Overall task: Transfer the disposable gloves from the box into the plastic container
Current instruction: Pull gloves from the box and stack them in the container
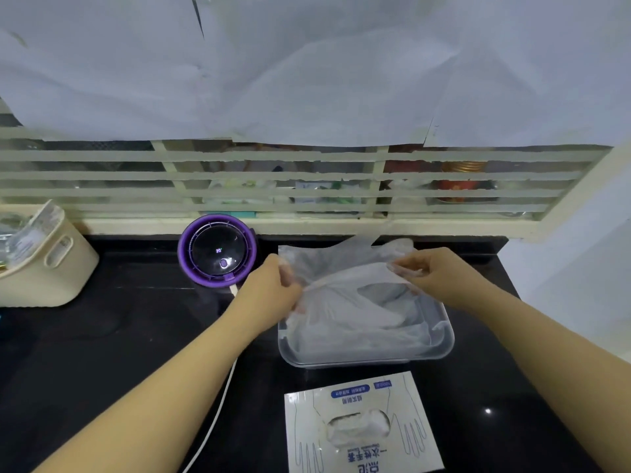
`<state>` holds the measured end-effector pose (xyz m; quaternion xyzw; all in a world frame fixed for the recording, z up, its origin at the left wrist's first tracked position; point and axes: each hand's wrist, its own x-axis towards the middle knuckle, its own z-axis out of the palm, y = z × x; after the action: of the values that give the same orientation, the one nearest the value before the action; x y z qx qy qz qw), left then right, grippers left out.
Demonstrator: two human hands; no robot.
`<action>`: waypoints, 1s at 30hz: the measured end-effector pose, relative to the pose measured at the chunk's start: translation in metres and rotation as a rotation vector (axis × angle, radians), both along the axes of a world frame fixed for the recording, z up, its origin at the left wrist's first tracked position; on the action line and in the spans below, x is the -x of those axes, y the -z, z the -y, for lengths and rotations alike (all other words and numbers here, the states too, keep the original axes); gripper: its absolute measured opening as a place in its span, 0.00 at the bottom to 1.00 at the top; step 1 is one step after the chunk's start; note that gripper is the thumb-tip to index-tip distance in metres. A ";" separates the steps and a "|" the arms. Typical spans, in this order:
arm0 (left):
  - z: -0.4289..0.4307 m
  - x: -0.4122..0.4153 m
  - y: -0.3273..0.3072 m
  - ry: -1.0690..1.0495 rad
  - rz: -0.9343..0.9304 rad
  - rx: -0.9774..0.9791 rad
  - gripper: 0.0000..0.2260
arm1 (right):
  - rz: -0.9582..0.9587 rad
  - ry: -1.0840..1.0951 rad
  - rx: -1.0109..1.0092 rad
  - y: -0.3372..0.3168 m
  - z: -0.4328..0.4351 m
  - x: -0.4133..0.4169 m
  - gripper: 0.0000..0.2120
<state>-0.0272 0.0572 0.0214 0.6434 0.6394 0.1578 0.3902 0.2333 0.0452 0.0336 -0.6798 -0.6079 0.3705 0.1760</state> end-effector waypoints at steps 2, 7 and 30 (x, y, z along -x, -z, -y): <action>0.000 -0.005 0.000 0.025 -0.064 -0.034 0.21 | 0.197 -0.088 0.016 0.009 -0.005 0.000 0.13; 0.005 -0.014 0.000 0.176 -0.626 -0.365 0.42 | 0.452 -0.210 0.026 0.010 -0.007 0.006 0.16; -0.038 -0.057 0.063 0.812 -0.493 0.165 0.13 | 0.676 -0.570 0.256 0.061 -0.045 0.053 0.20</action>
<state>0.0295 0.0956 -0.0417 0.8263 0.4203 -0.2158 0.3068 0.1803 0.0903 -0.0275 -0.5843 -0.7434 0.2335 -0.2267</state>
